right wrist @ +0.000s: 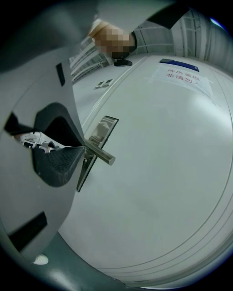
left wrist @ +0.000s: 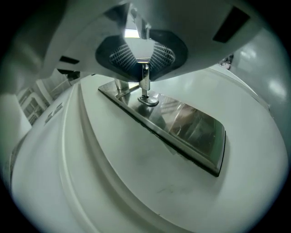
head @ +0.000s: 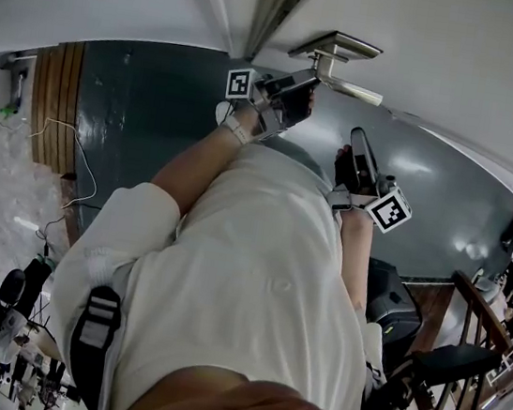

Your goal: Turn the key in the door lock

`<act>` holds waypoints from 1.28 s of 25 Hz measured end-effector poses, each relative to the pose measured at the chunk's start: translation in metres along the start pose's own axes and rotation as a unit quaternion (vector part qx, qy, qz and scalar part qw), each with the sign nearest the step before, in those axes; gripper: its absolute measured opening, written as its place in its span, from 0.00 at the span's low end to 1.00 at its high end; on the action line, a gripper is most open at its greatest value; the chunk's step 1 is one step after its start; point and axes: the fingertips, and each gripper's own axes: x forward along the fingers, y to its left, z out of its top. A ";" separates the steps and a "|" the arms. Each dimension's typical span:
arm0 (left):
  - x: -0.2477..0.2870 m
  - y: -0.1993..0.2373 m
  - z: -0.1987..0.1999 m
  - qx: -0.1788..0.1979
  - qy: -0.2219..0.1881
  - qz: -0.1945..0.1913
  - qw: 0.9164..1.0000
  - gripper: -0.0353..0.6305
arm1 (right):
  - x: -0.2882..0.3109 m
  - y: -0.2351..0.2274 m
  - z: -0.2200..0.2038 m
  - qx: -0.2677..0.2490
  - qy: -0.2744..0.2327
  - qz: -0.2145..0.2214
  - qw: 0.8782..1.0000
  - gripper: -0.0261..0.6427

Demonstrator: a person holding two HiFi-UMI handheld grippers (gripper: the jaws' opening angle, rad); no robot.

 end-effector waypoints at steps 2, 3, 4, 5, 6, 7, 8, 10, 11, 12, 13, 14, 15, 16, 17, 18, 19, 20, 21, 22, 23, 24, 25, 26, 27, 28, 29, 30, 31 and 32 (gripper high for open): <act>-0.001 0.003 0.000 0.009 0.003 0.022 1.000 0.16 | 0.002 -0.002 0.000 0.001 0.003 0.004 1.000 0.08; -0.001 0.004 0.000 0.012 0.003 0.034 0.999 0.16 | 0.004 -0.003 0.001 0.002 0.005 0.007 1.000 0.08; -0.001 0.006 0.001 0.015 0.004 0.046 0.999 0.16 | 0.006 -0.004 0.001 0.003 0.006 0.010 1.000 0.08; -0.001 0.008 0.001 0.018 0.006 0.059 0.998 0.16 | 0.007 -0.006 0.002 0.005 0.007 0.013 1.000 0.08; -0.001 0.009 0.002 0.022 0.008 0.072 0.997 0.16 | 0.009 -0.007 0.003 0.008 0.007 0.016 1.000 0.08; -0.001 0.011 0.002 0.025 0.010 0.085 0.996 0.16 | 0.011 -0.008 0.003 0.010 0.008 0.020 1.000 0.08; 0.000 0.011 0.001 0.029 0.012 0.097 0.995 0.16 | 0.013 -0.008 0.003 0.012 0.009 0.024 1.000 0.08; 0.001 0.011 0.000 0.038 0.016 0.121 0.992 0.16 | 0.018 -0.005 0.003 0.015 0.013 0.033 0.999 0.08; 0.001 0.011 -0.001 0.043 0.017 0.134 0.990 0.16 | 0.021 -0.003 0.002 0.016 0.016 0.039 0.999 0.08; 0.001 0.011 -0.001 0.047 0.018 0.146 0.988 0.16 | 0.024 -0.001 0.001 0.016 0.019 0.044 0.999 0.08; 0.000 0.011 -0.001 0.051 0.019 0.158 0.986 0.16 | 0.027 -0.001 0.000 0.018 0.022 0.048 0.998 0.08; 0.000 0.013 0.000 0.055 0.020 0.169 0.984 0.16 | 0.031 -0.001 -0.001 0.020 0.024 0.053 0.998 0.08; -0.001 0.013 0.001 0.060 0.020 0.179 0.982 0.17 | 0.034 -0.001 -0.001 0.023 0.026 0.058 0.998 0.08; 0.000 0.013 0.001 0.064 0.019 0.186 0.980 0.17 | 0.036 -0.001 -0.001 0.026 0.026 0.062 0.997 0.08; 0.001 0.013 0.001 0.067 0.018 0.192 0.979 0.17 | 0.038 -0.001 -0.001 0.028 0.026 0.066 0.997 0.08; 0.002 0.014 0.001 0.070 0.017 0.200 0.977 0.17 | 0.039 -0.001 0.000 0.031 0.026 0.069 0.997 0.08; 0.002 0.017 0.001 0.074 0.017 0.209 0.975 0.17 | 0.040 -0.003 0.002 0.033 0.025 0.072 0.997 0.08; 0.002 0.020 0.002 0.078 0.017 0.219 0.972 0.17 | 0.041 -0.004 0.004 0.034 0.025 0.074 0.996 0.08; 0.002 0.023 0.002 0.083 0.018 0.229 0.970 0.17 | 0.041 -0.005 0.006 0.034 0.024 0.076 0.996 0.08; 0.002 0.024 0.001 0.088 0.018 0.236 0.968 0.17 | 0.041 -0.006 0.007 0.035 0.024 0.078 0.996 0.08; 0.003 0.024 0.000 0.092 0.019 0.242 0.966 0.17 | 0.041 -0.006 0.008 0.035 0.024 0.080 0.996 0.08; 0.003 0.023 0.000 0.096 0.019 0.248 0.964 0.17 | 0.041 -0.005 0.008 0.035 0.023 0.082 0.996 0.08; 0.003 0.023 0.000 0.100 0.019 0.254 0.962 0.17 | 0.041 -0.004 0.009 0.035 0.022 0.083 0.996 0.08; 0.002 0.023 0.000 0.106 0.020 0.261 0.959 0.17 | 0.041 -0.003 0.010 0.035 0.021 0.084 0.996 0.08; 0.002 0.023 -0.001 0.111 0.020 0.268 0.957 0.17 | 0.040 -0.003 0.012 0.036 0.019 0.085 0.996 0.08; 0.003 0.024 -0.001 0.117 0.020 0.276 0.954 0.17 | 0.039 -0.004 0.013 0.036 0.018 0.086 0.996 0.08; 0.003 0.026 -0.002 0.124 0.020 0.284 0.951 0.18 | 0.037 -0.005 0.015 0.035 0.016 0.087 0.995 0.08; 0.003 0.028 -0.003 0.130 0.020 0.294 0.947 0.18 | 0.035 -0.006 0.016 0.036 0.015 0.087 0.995 0.08; 0.002 0.030 -0.003 0.136 0.020 0.306 0.942 0.18 | 0.033 -0.006 0.017 0.038 0.014 0.088 0.995 0.08; 0.001 0.030 -0.003 0.142 0.020 0.317 0.938 0.18 | 0.032 -0.005 0.018 0.040 0.013 0.089 0.995 0.08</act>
